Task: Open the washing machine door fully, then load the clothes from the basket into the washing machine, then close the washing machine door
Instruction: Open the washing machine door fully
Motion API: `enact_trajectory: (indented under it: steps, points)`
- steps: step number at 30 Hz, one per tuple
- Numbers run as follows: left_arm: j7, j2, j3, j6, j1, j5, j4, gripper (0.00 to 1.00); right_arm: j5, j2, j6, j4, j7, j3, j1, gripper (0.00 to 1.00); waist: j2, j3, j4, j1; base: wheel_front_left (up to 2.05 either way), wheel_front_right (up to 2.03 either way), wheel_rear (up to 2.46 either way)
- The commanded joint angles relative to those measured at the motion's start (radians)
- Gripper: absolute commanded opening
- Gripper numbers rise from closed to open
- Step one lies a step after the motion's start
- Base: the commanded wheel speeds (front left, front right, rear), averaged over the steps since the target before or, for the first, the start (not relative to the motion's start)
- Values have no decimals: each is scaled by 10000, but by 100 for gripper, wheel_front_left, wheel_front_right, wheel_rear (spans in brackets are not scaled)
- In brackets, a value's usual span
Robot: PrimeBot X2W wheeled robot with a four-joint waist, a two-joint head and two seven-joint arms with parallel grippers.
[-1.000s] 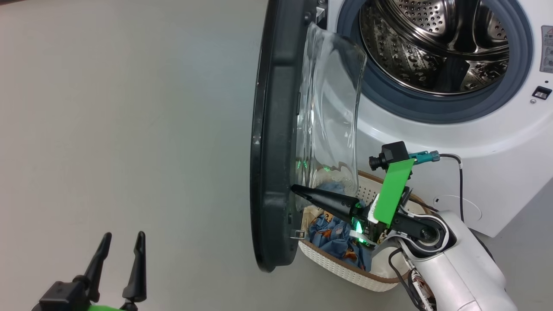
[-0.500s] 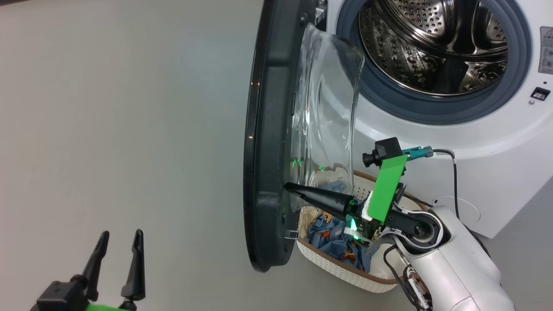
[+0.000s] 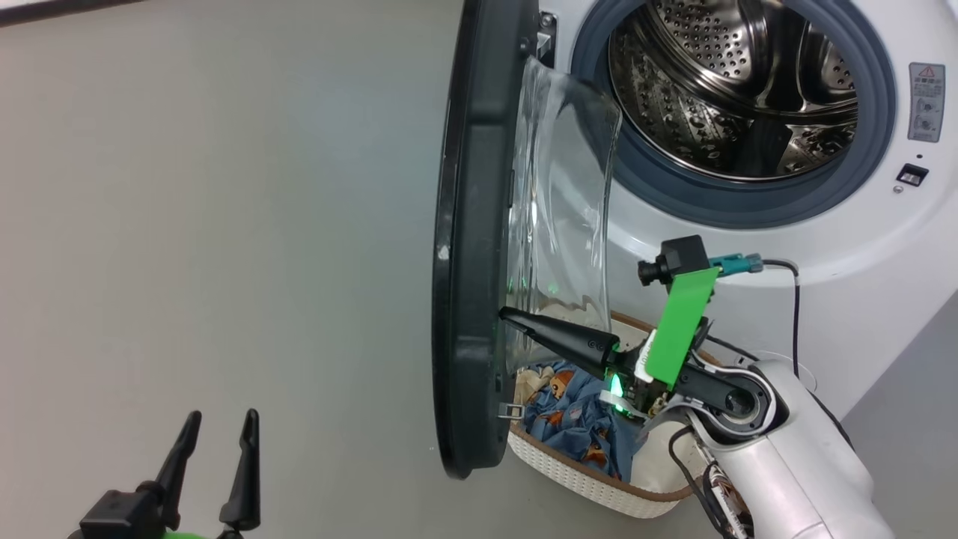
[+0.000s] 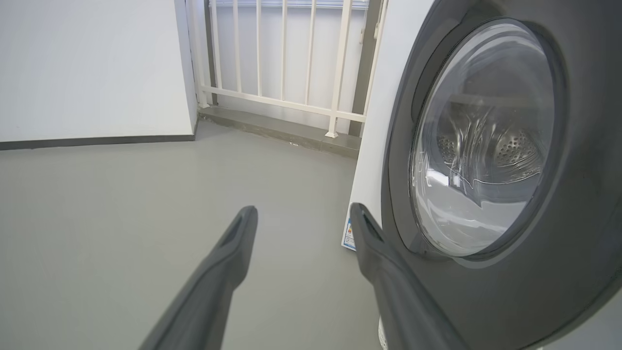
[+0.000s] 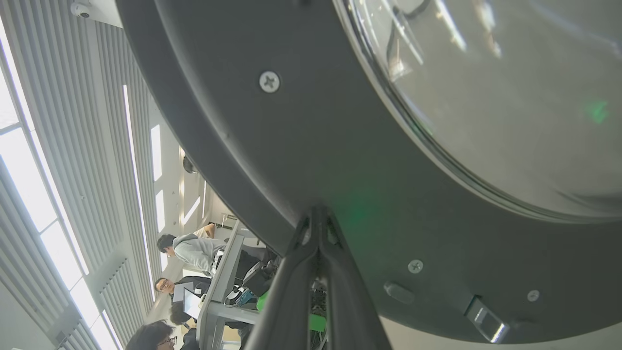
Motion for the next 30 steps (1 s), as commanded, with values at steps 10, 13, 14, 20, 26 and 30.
enact_trajectory:
  steps: [10,13,14,20,26,30]
  points:
    - [-78,397,51,0,-509,-67,98,100,-242,-34,17,-834,-279,-188,533,100,0,-313,-350,0,0,0,0]
    - [-78,425,53,4,-530,-107,119,100,-335,-118,17,-1005,-353,-220,629,100,0,-325,-564,0,0,0,0]
    - [-78,432,60,11,-535,-116,125,100,-361,-149,17,-1063,-374,-230,659,100,0,-328,-639,0,0,0,0]
    - [-79,439,76,37,-531,-160,131,100,-585,-348,17,-1481,-609,-264,819,100,0,-346,-1079,0,0,0,0]
    - [-80,435,109,74,-481,-178,54,100,-913,-598,17,-2060,-1103,-275,1033,100,0,-369,-1469,0,0,0,0]
    - [-81,423,148,112,-432,-191,-8,100,-1315,-902,17,-2530,-1673,-118,1280,100,0,-405,-1775,0,0,0,0]
